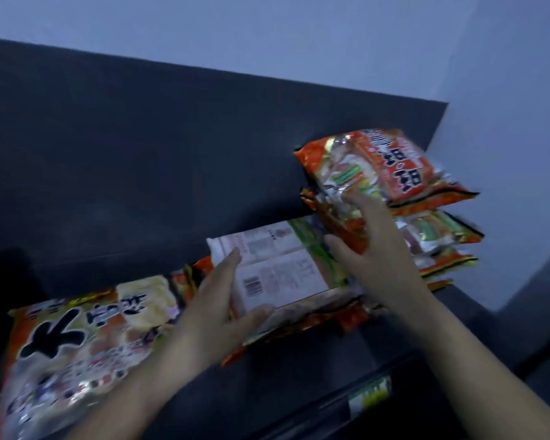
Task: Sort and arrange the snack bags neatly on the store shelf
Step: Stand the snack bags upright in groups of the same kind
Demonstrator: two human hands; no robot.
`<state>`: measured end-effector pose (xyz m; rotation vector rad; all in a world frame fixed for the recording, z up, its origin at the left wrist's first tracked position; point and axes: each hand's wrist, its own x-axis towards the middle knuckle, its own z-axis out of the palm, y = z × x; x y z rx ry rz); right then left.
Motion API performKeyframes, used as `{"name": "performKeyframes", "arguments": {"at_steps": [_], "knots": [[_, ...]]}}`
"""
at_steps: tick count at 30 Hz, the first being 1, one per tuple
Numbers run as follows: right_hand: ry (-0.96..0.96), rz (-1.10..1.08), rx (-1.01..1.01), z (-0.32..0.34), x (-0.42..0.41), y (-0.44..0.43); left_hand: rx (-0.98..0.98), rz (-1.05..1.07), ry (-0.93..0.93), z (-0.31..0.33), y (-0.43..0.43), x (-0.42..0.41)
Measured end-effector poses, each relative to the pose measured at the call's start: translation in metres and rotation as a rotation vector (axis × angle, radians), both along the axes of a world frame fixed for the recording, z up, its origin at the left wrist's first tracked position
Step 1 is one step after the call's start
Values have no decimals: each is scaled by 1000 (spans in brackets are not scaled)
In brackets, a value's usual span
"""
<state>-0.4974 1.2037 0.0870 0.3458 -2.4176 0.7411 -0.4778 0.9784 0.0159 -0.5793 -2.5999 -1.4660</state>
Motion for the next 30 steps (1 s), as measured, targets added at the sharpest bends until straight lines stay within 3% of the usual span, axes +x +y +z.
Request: {"name": "performKeyframes", "arguments": {"at_steps": [3,8,11,19,26,30], "knots": [[73,-269,279,9,-15,55,-46,-141,-33,24,62,-31],[-100,-298,551,3,-39,86,-159,-168,-3,40,142,-109],[-217,-265,531,-2,-55,101,-160,-222,-13,34,166,-139],[-257,-276,478,-9,-84,167,-173,-294,68,20,237,-175],[-499,-417,309,-33,-113,263,-535,-237,80,1,341,-196],[-491,-383,289,-39,-124,274,-618,-164,83,-3,358,-195]]}}
